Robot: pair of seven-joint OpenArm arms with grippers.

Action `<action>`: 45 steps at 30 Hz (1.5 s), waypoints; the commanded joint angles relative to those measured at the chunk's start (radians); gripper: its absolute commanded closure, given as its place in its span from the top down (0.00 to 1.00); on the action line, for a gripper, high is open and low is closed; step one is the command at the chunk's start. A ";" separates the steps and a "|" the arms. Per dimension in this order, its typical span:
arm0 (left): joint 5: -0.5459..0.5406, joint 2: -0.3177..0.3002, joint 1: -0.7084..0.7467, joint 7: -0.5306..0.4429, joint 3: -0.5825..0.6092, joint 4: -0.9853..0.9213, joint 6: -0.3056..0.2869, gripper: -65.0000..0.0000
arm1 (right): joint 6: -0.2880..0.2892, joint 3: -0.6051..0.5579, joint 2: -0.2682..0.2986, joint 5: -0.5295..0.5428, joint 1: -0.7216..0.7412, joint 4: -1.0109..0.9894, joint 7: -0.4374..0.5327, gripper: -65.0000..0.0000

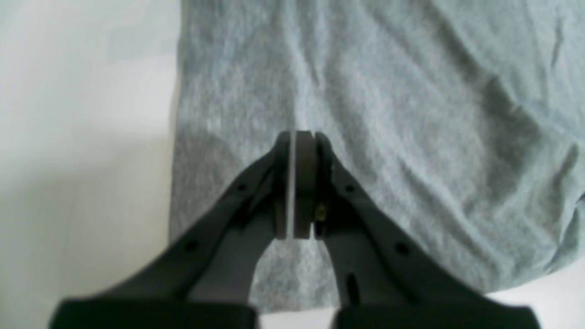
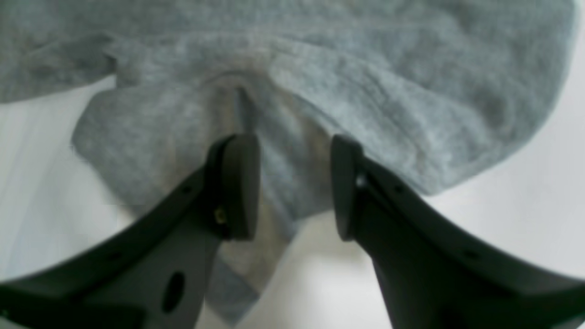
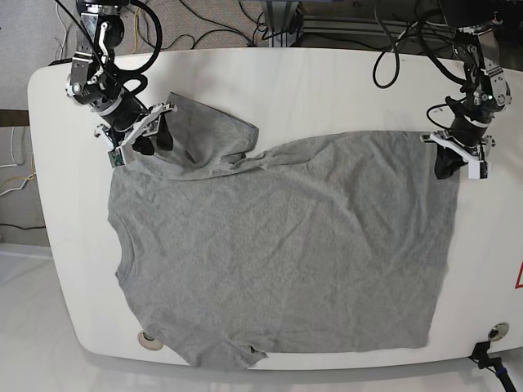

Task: Fold the T-shirt properly
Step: 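Close both grippers on the shirt edge near the collar and sleeve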

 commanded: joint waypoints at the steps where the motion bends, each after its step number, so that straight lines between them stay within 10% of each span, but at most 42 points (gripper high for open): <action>1: -0.014 -0.016 -0.008 -0.025 -0.002 0.015 -0.005 0.00 | 0.030 0.005 0.010 0.016 0.034 -0.031 -0.004 0.36; 25: 0.055 0.006 0.112 0.019 -0.028 -0.015 0.015 0.03 | -0.041 -0.140 0.000 -0.014 0.091 -0.186 0.041 0.38; 45: 0.055 0.006 0.112 0.016 -0.050 0.126 0.015 0.41 | -0.046 -0.140 -0.002 -0.018 0.054 -0.021 0.073 0.38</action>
